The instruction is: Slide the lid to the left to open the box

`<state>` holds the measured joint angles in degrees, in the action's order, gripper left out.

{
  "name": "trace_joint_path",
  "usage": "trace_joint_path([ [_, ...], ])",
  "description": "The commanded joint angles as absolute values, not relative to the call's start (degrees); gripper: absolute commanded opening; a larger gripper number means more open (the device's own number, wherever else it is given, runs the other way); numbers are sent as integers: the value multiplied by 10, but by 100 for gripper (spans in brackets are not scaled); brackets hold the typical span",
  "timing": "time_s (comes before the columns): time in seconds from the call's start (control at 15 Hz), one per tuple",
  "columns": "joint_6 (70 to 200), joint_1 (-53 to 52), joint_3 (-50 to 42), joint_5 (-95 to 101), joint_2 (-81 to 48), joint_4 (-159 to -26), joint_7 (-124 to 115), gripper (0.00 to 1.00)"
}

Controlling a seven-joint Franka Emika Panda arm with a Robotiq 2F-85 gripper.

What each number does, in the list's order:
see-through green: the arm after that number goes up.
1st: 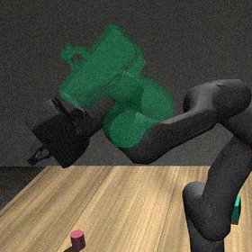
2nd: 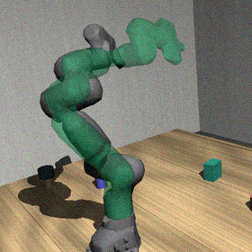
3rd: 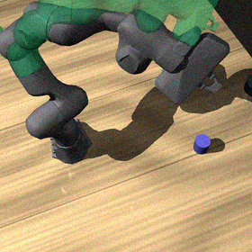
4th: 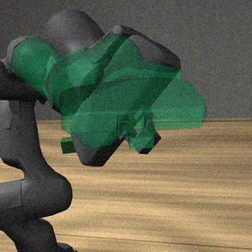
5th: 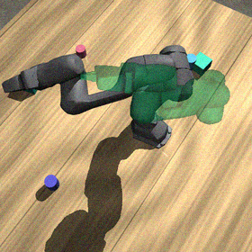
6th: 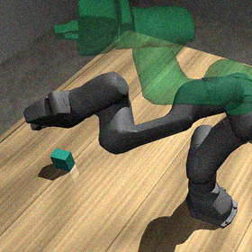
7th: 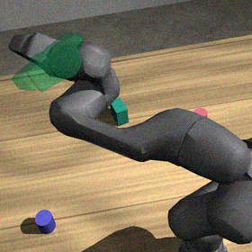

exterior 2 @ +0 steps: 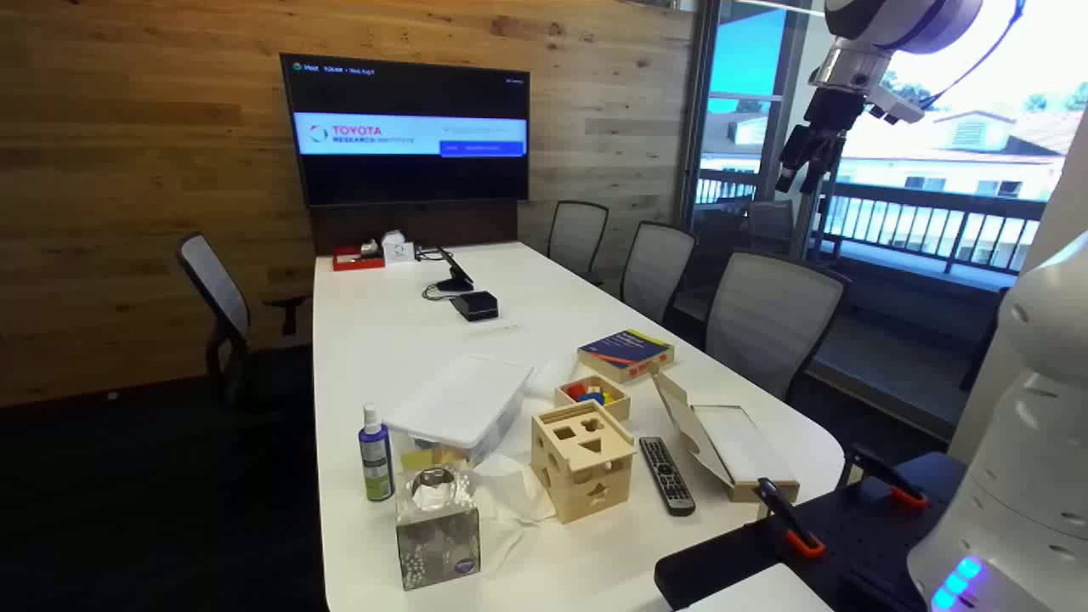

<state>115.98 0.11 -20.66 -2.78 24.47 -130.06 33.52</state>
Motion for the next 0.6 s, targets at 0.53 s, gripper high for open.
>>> trace_joint_path([
  [0.53, 1166, 9, -146, -32, 227, -1302, 282, 100],
])
